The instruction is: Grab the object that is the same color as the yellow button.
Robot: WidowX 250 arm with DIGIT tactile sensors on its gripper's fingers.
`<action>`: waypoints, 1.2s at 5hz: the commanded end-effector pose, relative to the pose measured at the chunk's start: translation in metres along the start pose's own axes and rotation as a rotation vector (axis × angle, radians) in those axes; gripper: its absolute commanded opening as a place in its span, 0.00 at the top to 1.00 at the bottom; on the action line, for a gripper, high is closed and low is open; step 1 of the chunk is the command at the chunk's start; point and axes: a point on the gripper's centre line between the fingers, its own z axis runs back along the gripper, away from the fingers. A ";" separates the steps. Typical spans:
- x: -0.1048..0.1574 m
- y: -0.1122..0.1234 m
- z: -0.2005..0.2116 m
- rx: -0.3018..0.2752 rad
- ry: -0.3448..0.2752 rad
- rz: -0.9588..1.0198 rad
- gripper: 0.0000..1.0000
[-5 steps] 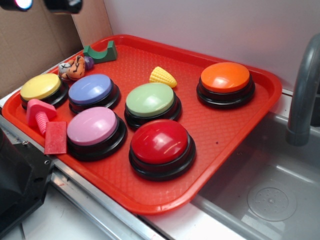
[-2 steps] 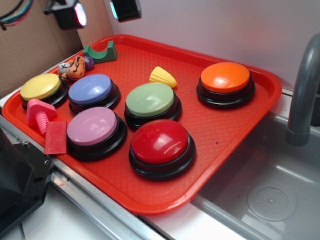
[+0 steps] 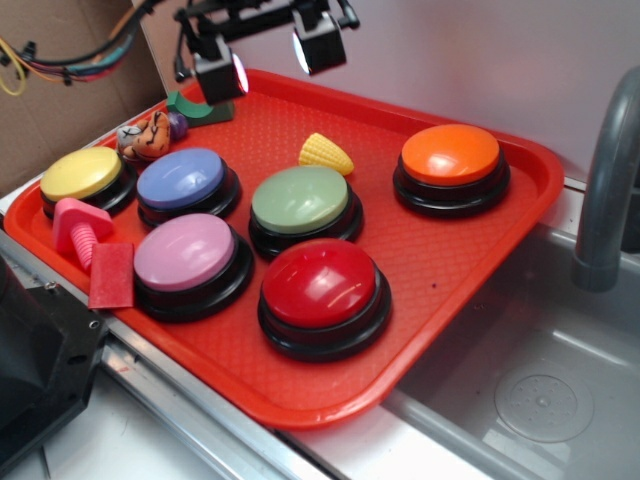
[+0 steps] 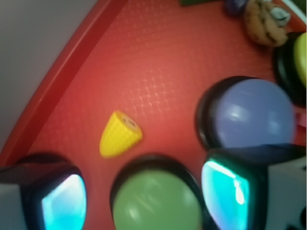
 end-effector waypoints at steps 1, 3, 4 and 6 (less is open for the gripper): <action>0.015 -0.028 -0.024 -0.015 -0.015 0.005 0.00; 0.005 -0.026 -0.052 0.057 0.031 -0.001 0.00; 0.000 -0.023 -0.060 0.080 0.037 0.006 0.00; 0.013 -0.022 -0.067 0.072 0.060 0.025 0.00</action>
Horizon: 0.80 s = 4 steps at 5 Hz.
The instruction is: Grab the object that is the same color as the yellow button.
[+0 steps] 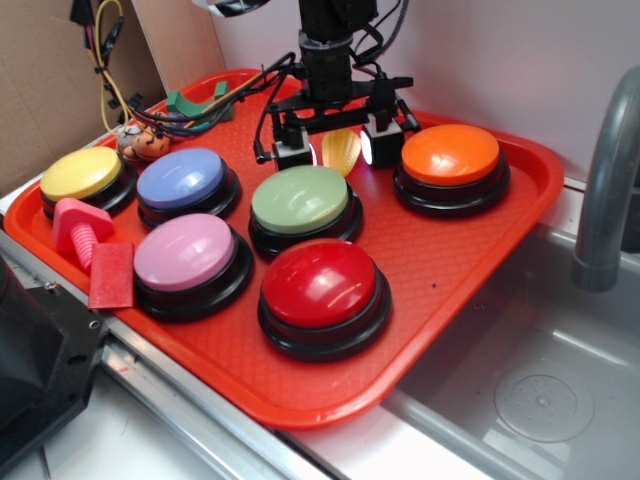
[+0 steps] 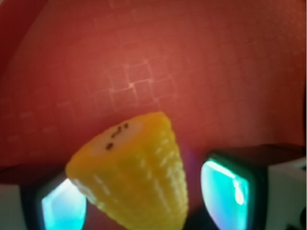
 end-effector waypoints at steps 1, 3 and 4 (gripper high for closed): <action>0.020 -0.005 0.008 -0.047 -0.024 -0.035 1.00; 0.023 -0.006 0.011 0.000 -0.024 -0.114 1.00; 0.027 -0.001 0.022 0.053 0.025 -0.247 1.00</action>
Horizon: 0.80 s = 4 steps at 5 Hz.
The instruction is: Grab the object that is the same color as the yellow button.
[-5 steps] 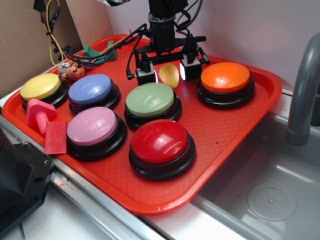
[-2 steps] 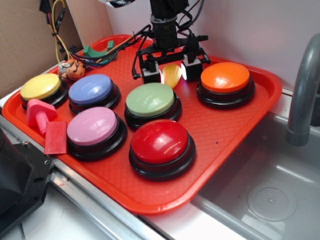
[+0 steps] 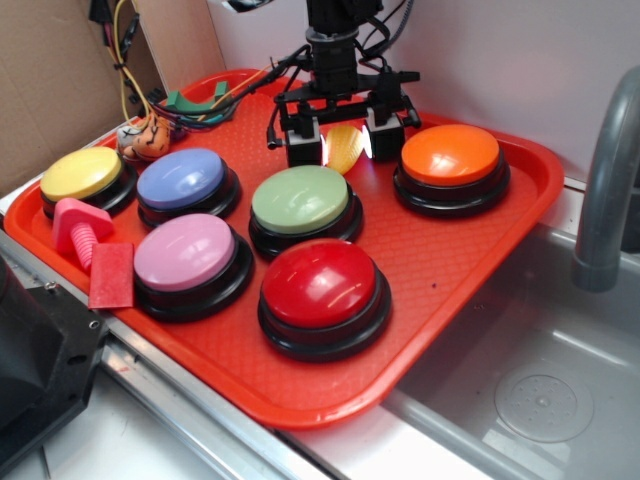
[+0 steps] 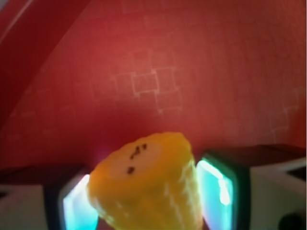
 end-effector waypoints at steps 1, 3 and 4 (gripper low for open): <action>0.015 0.012 0.041 0.034 0.009 -0.313 1.00; 0.003 0.040 0.101 -0.065 -0.103 -0.526 1.00; -0.011 0.063 0.125 -0.110 -0.167 -0.559 1.00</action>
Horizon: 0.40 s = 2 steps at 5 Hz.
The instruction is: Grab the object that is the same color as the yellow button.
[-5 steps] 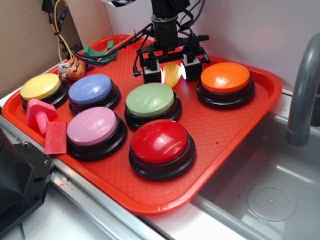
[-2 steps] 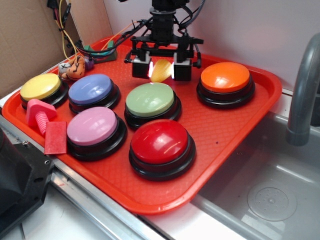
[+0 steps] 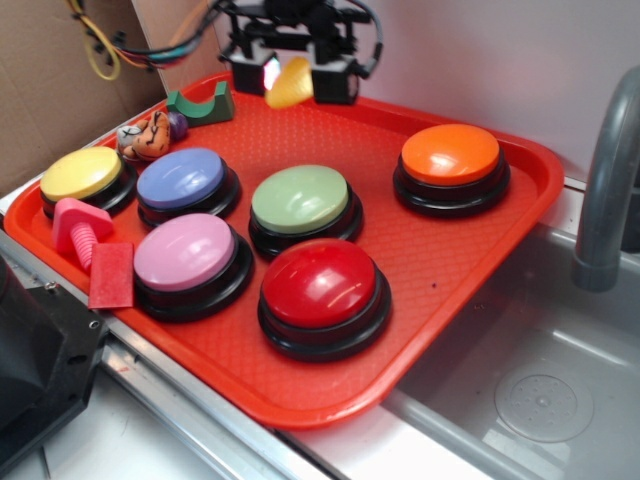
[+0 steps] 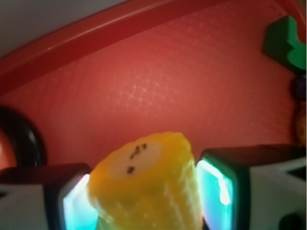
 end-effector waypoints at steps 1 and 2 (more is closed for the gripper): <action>-0.034 0.039 0.060 -0.110 -0.152 -0.036 1.00; -0.045 0.051 0.064 -0.167 -0.137 -0.033 1.00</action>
